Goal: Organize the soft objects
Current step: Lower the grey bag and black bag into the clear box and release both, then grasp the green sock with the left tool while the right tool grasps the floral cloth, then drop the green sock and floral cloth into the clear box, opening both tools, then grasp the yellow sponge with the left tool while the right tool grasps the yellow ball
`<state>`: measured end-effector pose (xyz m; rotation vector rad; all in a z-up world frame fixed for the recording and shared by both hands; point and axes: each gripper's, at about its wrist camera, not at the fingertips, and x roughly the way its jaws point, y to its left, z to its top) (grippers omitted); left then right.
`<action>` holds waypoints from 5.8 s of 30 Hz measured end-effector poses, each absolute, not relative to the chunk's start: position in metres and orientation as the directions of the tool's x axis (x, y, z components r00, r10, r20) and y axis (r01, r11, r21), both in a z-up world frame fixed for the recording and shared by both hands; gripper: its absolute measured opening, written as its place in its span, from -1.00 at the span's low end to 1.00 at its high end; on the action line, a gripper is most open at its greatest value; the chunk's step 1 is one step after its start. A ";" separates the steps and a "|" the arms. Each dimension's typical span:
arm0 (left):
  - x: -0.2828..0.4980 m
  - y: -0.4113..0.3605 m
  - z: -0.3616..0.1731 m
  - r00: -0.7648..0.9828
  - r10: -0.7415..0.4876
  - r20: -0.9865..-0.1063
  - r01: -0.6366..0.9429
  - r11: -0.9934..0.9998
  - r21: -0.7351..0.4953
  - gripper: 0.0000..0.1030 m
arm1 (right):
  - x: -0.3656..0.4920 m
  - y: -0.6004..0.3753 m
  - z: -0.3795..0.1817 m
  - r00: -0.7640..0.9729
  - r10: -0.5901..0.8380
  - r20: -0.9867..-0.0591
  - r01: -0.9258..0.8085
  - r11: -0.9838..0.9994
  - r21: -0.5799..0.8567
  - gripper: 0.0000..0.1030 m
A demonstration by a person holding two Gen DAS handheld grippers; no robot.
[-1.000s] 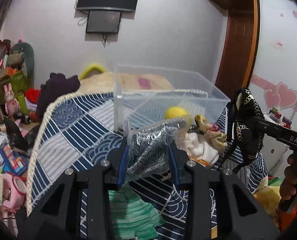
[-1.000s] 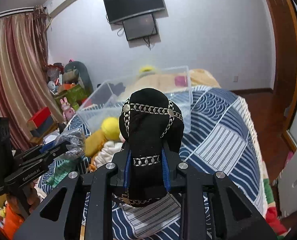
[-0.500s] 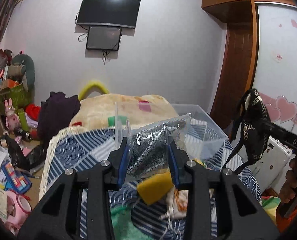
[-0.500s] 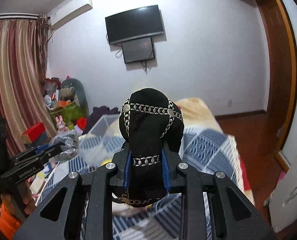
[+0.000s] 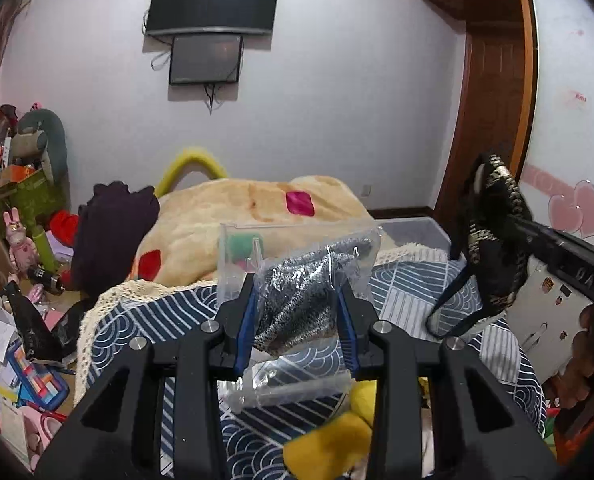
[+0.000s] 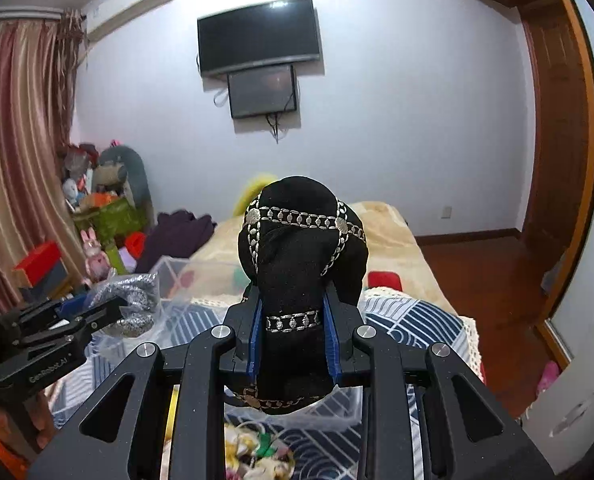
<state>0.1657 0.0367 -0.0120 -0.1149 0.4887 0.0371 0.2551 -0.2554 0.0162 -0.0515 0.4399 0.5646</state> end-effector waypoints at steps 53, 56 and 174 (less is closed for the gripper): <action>0.066 0.030 -0.041 0.849 0.065 -0.524 -0.081 0.997 -0.008 1.00 | 0.186 -0.265 0.009 0.712 0.553 -0.432 -0.607 0.794 0.016 0.54; 0.064 0.039 -0.066 0.812 0.077 -0.579 -0.119 0.992 -0.036 1.00 | 0.192 -0.263 -0.012 0.687 0.542 -0.484 -0.604 0.796 0.035 0.56; 0.122 0.038 -0.092 0.805 0.019 -0.592 -0.046 0.998 -0.031 0.99 | 0.219 -0.221 -0.046 0.565 0.586 -0.581 -0.664 0.741 0.102 0.47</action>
